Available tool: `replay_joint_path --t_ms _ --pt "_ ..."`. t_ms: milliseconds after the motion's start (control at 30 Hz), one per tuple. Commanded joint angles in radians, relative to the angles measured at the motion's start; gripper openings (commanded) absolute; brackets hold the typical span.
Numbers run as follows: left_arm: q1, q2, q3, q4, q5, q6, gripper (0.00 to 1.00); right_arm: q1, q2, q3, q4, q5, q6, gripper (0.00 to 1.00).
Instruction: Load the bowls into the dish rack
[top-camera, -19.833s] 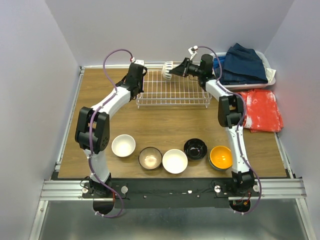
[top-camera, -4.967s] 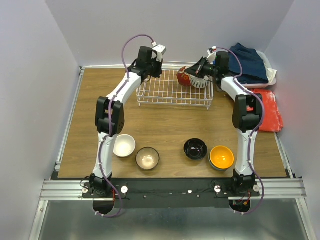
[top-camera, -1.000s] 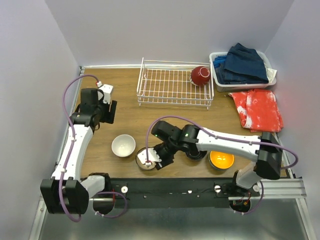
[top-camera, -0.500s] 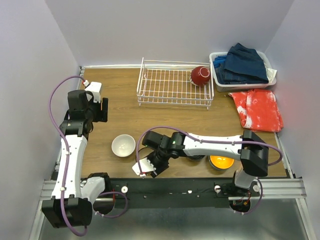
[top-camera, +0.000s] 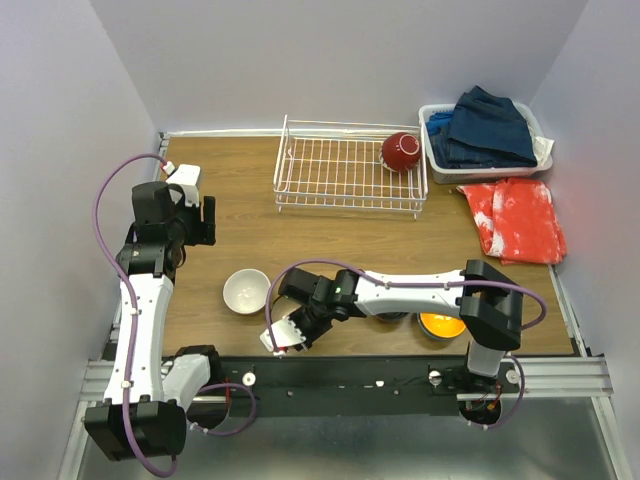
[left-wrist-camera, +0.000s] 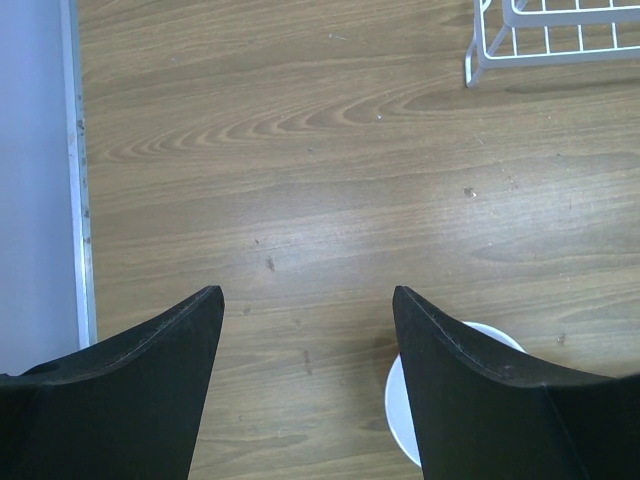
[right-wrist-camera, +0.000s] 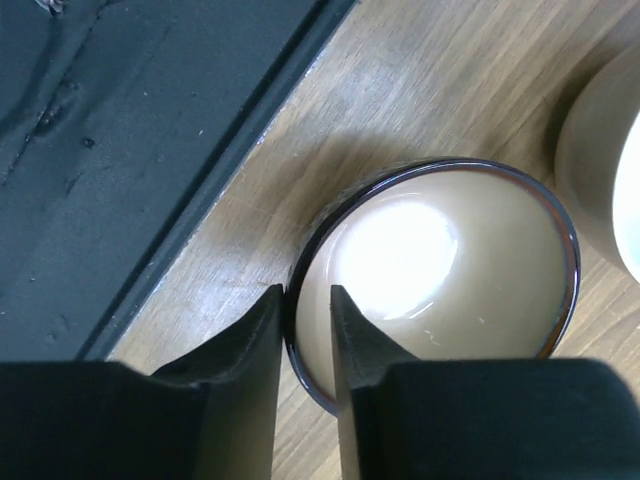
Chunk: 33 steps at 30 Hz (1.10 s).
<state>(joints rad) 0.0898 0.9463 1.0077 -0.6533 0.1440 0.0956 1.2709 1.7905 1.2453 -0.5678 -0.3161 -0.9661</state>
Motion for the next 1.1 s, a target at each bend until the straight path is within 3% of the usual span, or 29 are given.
replay_joint_path --t_ms 0,200,433,500,600,733,900,1067 --pt "0.007 -0.007 0.02 -0.011 0.037 -0.014 0.78 0.01 -0.026 -0.03 0.01 0.043 -0.046 0.24" --pt "0.007 0.02 0.043 -0.02 0.046 -0.014 0.78 0.01 -0.134 -0.122 0.006 0.087 -0.059 0.05" --pt "0.007 0.069 0.097 -0.023 0.101 -0.03 0.77 -0.021 -0.252 -0.164 0.039 0.06 0.038 0.01" --pt "0.007 0.091 0.112 -0.025 0.115 -0.03 0.77 -0.091 -0.253 -0.055 0.019 -0.004 0.168 0.01" --pt "0.007 0.121 0.132 -0.023 0.126 -0.03 0.77 -0.255 -0.227 0.108 0.011 -0.24 0.412 0.01" --pt "0.007 0.15 0.141 -0.009 0.17 -0.034 0.76 -0.415 -0.203 0.177 0.146 -0.51 0.706 0.01" --pt "0.002 0.195 0.147 0.015 0.242 -0.025 0.75 -0.547 -0.184 0.184 0.426 -0.675 1.083 0.01" --pt "-0.03 0.25 0.173 0.084 0.311 0.029 0.75 -0.633 -0.126 0.221 0.632 -0.721 1.289 0.01"
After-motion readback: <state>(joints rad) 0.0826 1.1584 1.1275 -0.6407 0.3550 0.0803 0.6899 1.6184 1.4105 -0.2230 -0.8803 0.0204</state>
